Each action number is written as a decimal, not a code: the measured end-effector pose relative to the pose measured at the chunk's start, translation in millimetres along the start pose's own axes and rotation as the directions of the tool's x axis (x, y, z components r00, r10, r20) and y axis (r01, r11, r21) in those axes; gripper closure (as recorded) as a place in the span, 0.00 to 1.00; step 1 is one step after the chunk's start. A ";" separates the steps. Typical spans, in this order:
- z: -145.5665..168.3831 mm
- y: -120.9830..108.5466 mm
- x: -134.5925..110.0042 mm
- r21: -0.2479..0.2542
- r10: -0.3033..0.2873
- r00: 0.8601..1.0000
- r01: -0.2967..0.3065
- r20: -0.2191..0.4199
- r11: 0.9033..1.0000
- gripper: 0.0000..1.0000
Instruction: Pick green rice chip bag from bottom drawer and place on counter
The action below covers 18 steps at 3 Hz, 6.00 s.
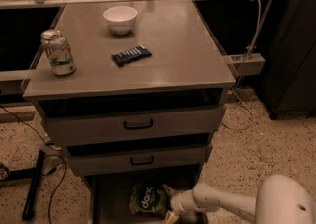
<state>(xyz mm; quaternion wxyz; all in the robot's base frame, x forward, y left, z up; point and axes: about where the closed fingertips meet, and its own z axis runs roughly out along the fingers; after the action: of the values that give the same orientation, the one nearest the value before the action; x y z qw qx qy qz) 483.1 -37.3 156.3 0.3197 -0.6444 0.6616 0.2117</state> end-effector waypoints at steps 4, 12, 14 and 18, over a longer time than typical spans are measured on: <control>37.9 -24.2 -6.7 0.040 0.016 0.998 -0.018 0.052 0.999 0.42; -145.6 -41.4 -68.7 0.010 -0.095 0.993 0.094 0.076 0.995 1.00; -254.2 -33.6 -113.7 0.060 -0.194 0.980 0.191 0.040 0.980 1.00; -392.7 -58.4 -187.3 0.163 -0.257 0.964 0.264 -0.064 0.950 1.00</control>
Offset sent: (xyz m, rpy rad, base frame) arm 0.0453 0.0385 -0.0306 0.0828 -0.0063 -0.0743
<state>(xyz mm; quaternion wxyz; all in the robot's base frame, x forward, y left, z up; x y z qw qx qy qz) 475.3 -179.4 571.6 0.3847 -0.7007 0.5930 0.0965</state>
